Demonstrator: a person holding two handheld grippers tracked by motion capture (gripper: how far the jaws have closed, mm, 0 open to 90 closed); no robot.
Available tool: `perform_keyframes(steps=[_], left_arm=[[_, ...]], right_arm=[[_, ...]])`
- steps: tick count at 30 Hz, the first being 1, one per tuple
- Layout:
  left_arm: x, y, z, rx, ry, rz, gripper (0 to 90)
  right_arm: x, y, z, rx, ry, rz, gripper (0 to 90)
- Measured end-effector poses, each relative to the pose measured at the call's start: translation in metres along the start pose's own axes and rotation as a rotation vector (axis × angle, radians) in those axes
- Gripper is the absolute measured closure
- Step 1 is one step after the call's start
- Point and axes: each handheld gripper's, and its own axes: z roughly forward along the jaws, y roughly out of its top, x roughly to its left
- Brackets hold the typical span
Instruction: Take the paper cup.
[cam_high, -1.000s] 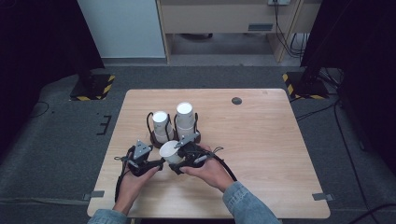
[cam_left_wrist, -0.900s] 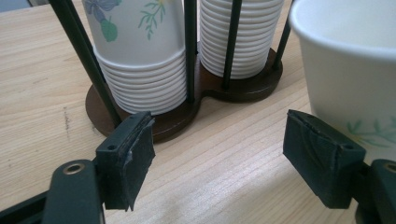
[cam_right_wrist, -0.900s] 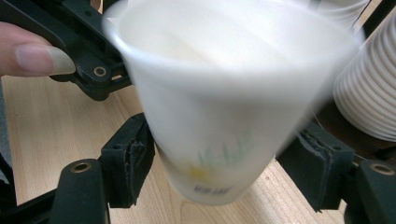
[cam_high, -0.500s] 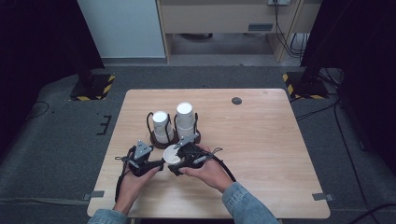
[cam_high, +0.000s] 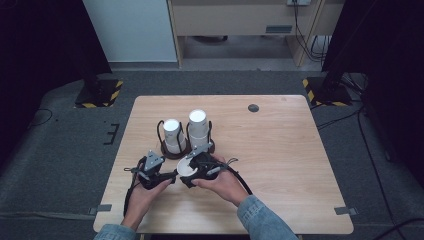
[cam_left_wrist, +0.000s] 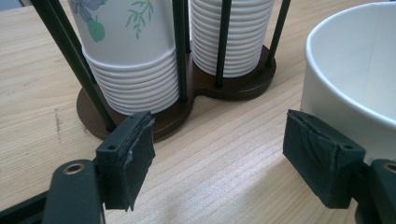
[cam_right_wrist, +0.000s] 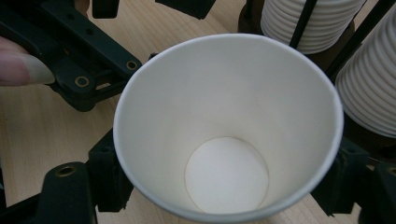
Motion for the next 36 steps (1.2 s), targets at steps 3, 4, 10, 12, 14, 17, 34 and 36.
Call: perform_keyframes(steps=[3, 4, 10, 12, 14, 17, 34, 36], left_arm=[[0.000, 0.000, 0.000, -0.002, 0.001, -0.002, 23.8], [0.000, 0.000, -0.001, -0.003, 0.004, -0.003, 23.7], [0.004, 0.000, -0.003, -0.006, 0.025, -0.016, 22.9], [0.006, -0.001, -0.003, -0.001, 0.030, -0.019, 22.6], [0.006, -0.001, -0.003, 0.005, 0.036, -0.019, 22.4], [0.007, -0.002, -0.003, 0.010, 0.044, -0.019, 22.0], [0.013, -0.005, -0.004, 0.036, 0.072, -0.038, 18.2], [0.013, -0.005, -0.005, 0.038, 0.075, -0.039, 16.2]], right_arm=[[0.000, 0.000, -0.001, -0.005, -0.006, 0.002, 25.1], [0.000, 0.000, -0.001, -0.005, -0.008, 0.002, 25.3], [-0.005, -0.002, -0.007, -0.011, -0.018, 0.005, 25.8], [-0.007, -0.003, -0.009, -0.016, -0.025, 0.017, 25.8], [-0.010, -0.004, -0.012, -0.017, -0.027, 0.024, 25.8], [-0.015, -0.006, -0.017, -0.025, -0.038, 0.034, 25.9], [-0.038, -0.017, -0.043, -0.063, -0.079, 0.090, 26.3], [-0.041, -0.018, -0.047, -0.073, -0.085, 0.095, 26.3]])
